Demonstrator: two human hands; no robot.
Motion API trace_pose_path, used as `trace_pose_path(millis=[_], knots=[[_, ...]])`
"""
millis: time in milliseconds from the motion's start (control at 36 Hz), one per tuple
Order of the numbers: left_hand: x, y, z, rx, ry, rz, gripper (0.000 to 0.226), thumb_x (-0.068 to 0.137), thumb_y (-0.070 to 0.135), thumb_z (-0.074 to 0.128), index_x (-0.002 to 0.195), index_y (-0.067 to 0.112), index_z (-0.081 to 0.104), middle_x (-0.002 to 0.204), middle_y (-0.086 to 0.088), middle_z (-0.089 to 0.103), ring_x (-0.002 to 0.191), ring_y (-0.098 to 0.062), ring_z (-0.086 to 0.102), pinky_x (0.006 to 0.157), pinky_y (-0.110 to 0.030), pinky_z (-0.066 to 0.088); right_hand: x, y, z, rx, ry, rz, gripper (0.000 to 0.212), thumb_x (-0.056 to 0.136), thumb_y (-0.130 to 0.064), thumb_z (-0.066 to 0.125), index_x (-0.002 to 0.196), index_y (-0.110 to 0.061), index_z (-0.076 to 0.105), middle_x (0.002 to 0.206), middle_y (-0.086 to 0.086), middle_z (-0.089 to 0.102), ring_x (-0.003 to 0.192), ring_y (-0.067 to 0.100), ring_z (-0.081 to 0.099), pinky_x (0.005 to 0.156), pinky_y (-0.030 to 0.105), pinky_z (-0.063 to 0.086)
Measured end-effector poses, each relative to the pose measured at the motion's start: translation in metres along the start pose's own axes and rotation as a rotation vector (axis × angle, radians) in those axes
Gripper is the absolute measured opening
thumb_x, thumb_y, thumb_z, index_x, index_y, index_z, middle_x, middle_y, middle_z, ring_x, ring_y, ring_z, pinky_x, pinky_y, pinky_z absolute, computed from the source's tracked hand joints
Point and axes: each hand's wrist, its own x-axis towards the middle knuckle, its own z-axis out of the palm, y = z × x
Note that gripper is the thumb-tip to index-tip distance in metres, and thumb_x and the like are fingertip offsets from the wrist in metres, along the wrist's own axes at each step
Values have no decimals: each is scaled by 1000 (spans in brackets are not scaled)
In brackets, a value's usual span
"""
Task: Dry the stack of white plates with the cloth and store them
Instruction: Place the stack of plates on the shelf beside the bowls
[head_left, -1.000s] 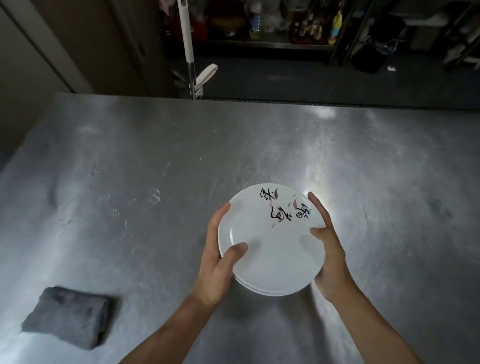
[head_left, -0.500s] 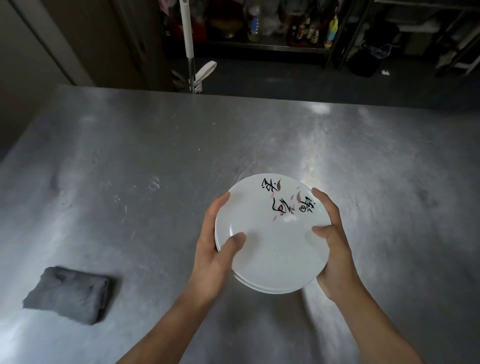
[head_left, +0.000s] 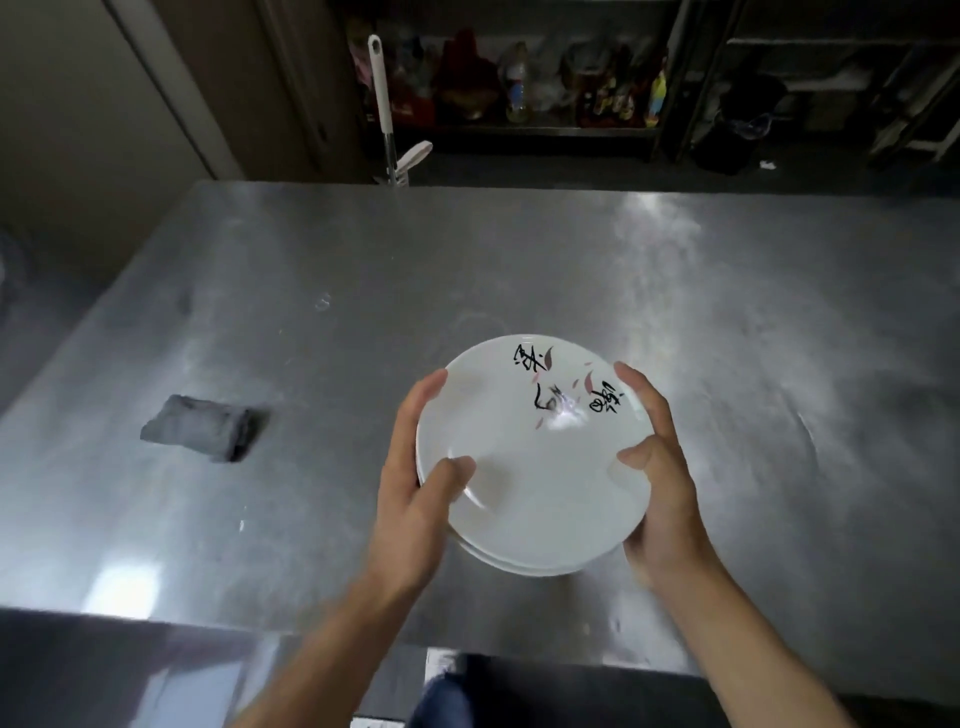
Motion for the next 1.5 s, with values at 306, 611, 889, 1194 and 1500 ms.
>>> trace_pose_path(millis=[306,611,889,1194,1500], knots=[[-185,25,31,-16,78,-71,79,65,39,60,143,45,46,145,10,54,127,-23,56,86,-27,51,-160,-10,-50,-28,-95,71,67,76,-18,42,139,-41,51,131,-5,64,122,29,58,103,69,42],[-281,12,-18,20,119,-170,83,63,44,62,145,46,43,138,13,57,122,-20,59,80,-30,58,-235,45,-25,-16,-135,180,70,72,-19,46,139,-36,53,136,-1,62,125,28,57,106,68,40],[-319,-53,-81,93,129,-237,83,68,44,64,148,43,41,142,14,56,121,-9,59,84,-32,55,-269,129,12,3,-135,219,70,72,-13,44,139,-34,53,138,2,60,129,32,54,106,69,39],[-294,-165,-70,54,68,-249,80,71,42,63,148,41,42,136,21,58,116,-2,61,80,-22,57,-245,228,-26,-8,-55,235,73,68,-30,54,141,-34,51,137,1,62,127,28,57,103,59,46],[-227,-334,21,-18,15,-162,77,74,40,62,148,42,42,146,19,52,131,-7,53,97,-37,50,-152,338,-136,-23,-13,149,70,72,-15,45,138,-36,55,138,0,61,127,27,56,104,55,46]])
